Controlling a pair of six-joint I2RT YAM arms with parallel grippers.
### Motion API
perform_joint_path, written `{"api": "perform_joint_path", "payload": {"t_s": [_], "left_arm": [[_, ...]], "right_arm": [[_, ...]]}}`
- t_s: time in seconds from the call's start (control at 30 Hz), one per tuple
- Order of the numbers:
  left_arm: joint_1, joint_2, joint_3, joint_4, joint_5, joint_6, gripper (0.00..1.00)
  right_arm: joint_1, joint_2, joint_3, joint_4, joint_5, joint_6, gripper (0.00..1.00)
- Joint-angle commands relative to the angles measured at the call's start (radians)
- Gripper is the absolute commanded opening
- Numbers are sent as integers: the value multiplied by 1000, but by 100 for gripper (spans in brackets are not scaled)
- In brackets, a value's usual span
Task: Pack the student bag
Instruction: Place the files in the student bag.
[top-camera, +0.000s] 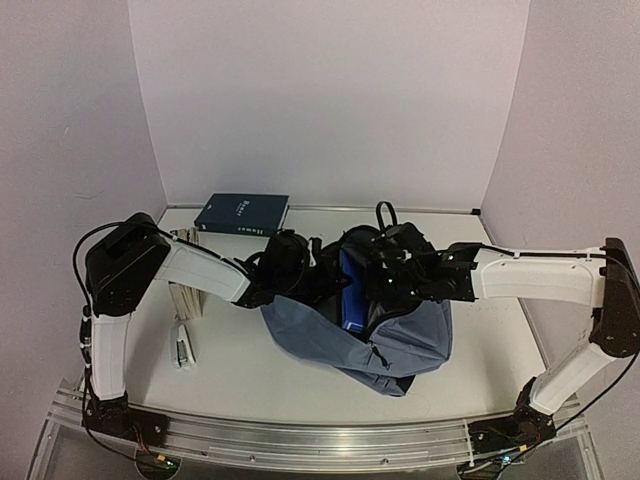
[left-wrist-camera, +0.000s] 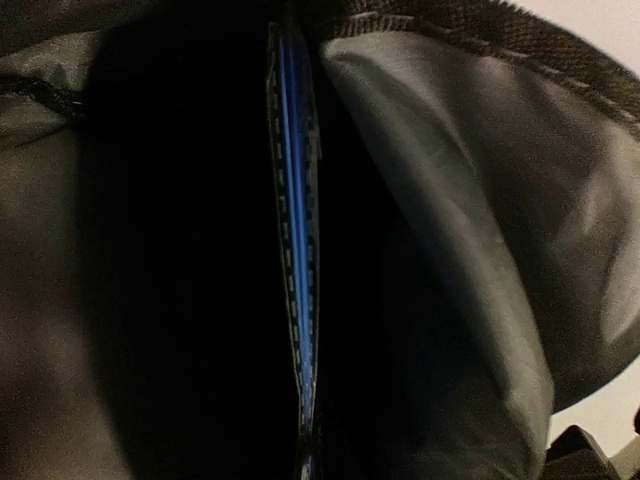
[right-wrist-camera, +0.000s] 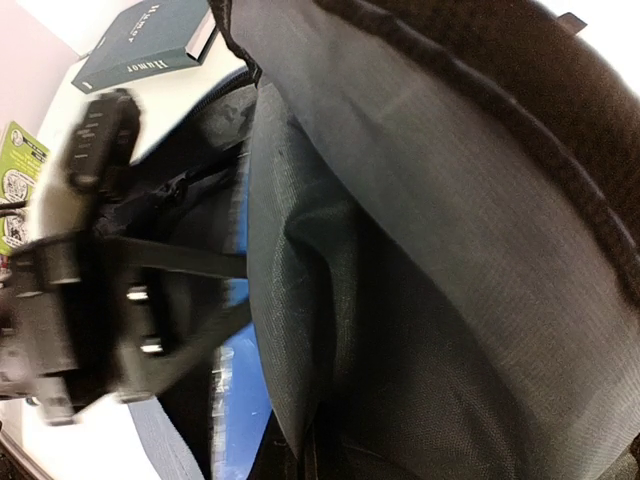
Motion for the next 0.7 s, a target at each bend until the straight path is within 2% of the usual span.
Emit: {"api": "perform_joint_path", "payload": {"t_s": [0.0,0.1,0.2,0.33,0.4,0.5,0.67], "left_arm": [[-23,46,81,-58,-29,81,3],[-23,24,75,-81,-38,110,10],[-23,-38,57,-127,-66,167,23],[-21,-131,45,-240,-97,253,51],[-20,-175,46,-320,-111,301,62],[-12,-263,25,-441,-134,361,73],[33,-438,-5,-647,-143,438,81]], "right_arm": [[10,-16,10,74,22,1,0],[10,-26,1,74,34,3,0],[10,-37,-9,74,46,5,0],[10,-43,-20,74,58,7,0],[10,-46,-24,74,61,7,0],[10,-51,-28,73,65,7,0],[10,-60,-35,72,79,5,0]]}}
